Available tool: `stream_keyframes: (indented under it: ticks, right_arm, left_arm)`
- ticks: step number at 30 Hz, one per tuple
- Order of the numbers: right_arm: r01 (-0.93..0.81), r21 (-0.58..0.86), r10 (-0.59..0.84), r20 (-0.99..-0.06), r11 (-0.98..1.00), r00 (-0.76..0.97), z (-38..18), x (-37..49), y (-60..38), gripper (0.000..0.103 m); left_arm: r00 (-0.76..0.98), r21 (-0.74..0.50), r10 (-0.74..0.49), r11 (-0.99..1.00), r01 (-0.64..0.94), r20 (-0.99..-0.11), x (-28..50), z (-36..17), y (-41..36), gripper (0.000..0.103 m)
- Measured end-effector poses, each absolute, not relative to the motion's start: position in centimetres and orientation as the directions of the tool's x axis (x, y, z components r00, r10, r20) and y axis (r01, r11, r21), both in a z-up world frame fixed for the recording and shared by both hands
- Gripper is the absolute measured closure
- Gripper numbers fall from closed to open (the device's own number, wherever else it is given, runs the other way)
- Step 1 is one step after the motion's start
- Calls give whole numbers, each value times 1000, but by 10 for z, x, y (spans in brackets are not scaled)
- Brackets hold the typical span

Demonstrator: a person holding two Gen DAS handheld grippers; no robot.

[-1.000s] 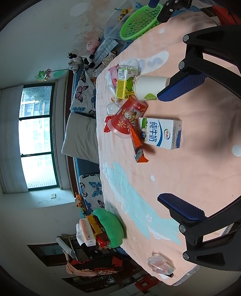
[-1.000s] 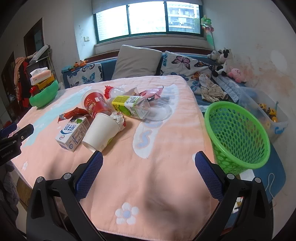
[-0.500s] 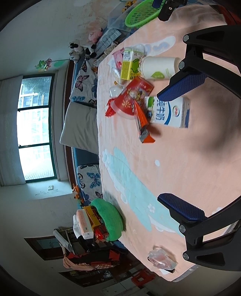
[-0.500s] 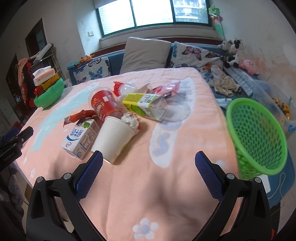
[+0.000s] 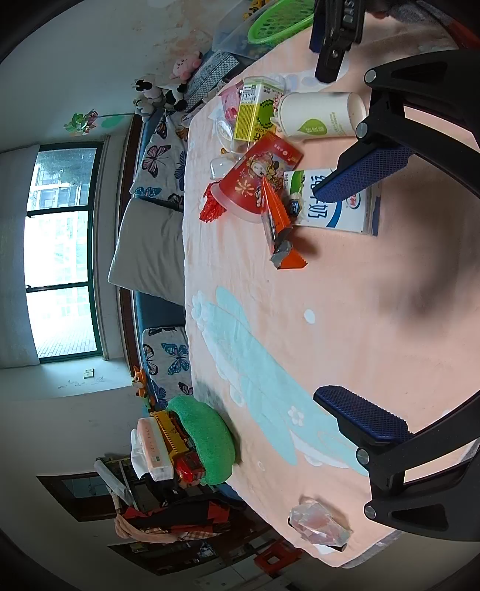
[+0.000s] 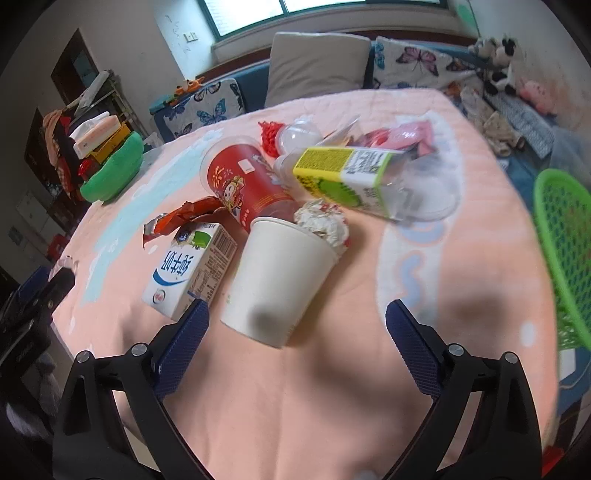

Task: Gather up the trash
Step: 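Reach the right tool to the white paper cup and grasp it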

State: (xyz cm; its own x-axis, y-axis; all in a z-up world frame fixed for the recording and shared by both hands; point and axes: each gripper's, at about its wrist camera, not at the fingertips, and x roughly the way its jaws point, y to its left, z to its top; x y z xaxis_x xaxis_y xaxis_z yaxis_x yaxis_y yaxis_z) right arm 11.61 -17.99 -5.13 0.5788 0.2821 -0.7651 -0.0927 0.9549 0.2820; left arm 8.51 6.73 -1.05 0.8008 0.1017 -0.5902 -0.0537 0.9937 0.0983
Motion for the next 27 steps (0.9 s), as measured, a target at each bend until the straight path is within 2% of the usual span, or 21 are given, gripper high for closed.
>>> stream_keyframes:
  ticks: [11,16,17,21,27]
  right_arm:
    - [-36,318,291,-811,947,507,-76,158,-161,10]
    - [-15,330,299,-833,944,466,-90,169,-158,18]
    - [-2,340,303,-835,940,459,-92,171,-159,23]
    - [0,392,351,-824,920,444,-96,171,-165,32]
    - [-54,365,347,-817,930,460,-84,154,-169,33]
  left_arm:
    - [784,85,81,996,-36,-615,96,-20,71,7]
    - [775,82,64,996,-15,-629,101,-26,66,7]
    - [772,81,59,997,-10,-632,103,-27,65,7]
    - [762,62,28,998,16,-647,107,-30,59,7]
    - [743,49,-18,996,68,-669,116,-35,43,7]
